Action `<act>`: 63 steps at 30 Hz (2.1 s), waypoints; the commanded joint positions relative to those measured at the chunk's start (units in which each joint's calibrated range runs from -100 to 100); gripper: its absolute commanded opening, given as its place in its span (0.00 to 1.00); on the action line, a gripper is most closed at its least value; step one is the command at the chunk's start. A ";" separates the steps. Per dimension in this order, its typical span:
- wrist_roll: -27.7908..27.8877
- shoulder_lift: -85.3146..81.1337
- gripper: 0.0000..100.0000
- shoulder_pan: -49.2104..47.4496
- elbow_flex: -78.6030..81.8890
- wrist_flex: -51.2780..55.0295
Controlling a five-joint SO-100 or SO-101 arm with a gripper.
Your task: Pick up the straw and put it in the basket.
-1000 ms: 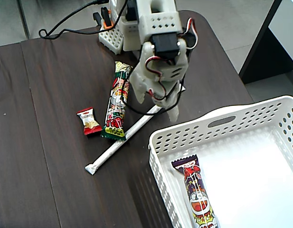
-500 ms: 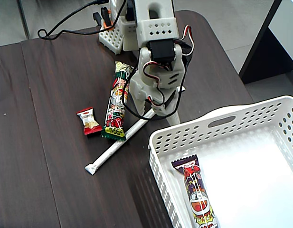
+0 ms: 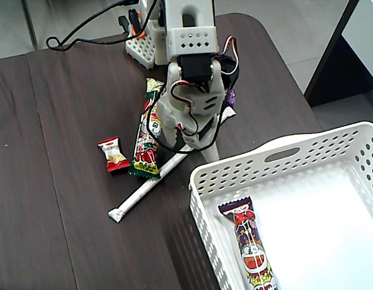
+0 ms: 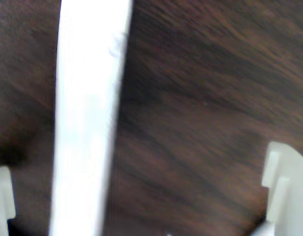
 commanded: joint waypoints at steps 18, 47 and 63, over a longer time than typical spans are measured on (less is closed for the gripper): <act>-0.07 -1.63 0.21 0.76 5.13 -8.12; -0.07 -9.88 0.01 0.24 -7.89 7.08; -22.89 -30.80 0.01 -12.84 -19.37 26.13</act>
